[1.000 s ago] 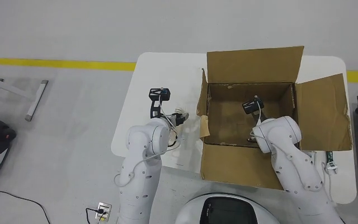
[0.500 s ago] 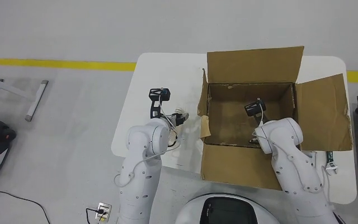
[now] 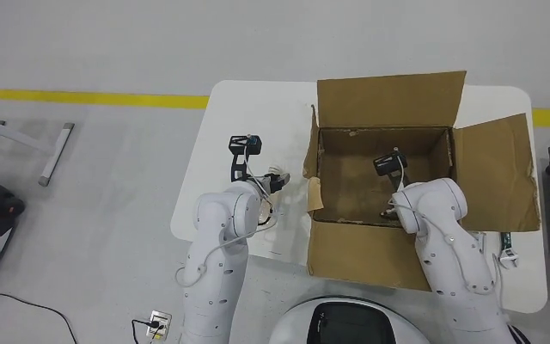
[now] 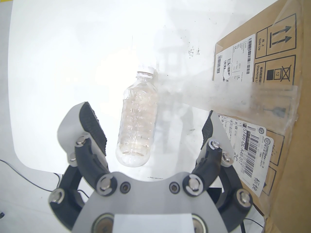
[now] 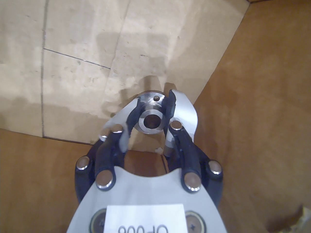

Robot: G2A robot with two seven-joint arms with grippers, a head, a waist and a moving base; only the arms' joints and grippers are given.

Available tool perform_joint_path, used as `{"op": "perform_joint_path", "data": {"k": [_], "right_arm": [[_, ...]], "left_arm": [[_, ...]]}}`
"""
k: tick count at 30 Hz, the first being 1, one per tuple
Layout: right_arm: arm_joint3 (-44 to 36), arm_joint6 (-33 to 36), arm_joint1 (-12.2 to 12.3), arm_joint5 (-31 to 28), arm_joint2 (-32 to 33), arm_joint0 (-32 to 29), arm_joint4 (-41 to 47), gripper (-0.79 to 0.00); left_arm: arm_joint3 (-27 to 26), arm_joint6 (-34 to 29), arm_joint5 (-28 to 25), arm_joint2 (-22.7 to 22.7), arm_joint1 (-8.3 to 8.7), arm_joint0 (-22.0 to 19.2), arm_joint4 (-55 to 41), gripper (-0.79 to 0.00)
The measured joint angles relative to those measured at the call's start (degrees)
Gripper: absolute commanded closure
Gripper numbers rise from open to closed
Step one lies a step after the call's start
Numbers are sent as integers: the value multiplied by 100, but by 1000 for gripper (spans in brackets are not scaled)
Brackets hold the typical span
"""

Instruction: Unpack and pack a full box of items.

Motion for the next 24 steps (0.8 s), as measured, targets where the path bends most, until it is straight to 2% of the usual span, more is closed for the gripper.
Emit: {"op": "perform_joint_path", "data": {"k": [6,16,20,24], "right_arm": [[-127,0,-63,-59,-68,182,319,0],[165,0,-147,86,-293,579,790,0],[-295,0,-138,207,-107,505,1023,0],[-1188,0,-100,353,409,269,1549,0]], "left_arm": [[0,0,0,0,0,0,0,-785],[0,0,0,0,0,0,0,-785],[0,0,0,0,0,0,0,-785],[0,0,0,0,0,0,0,-785]]}}
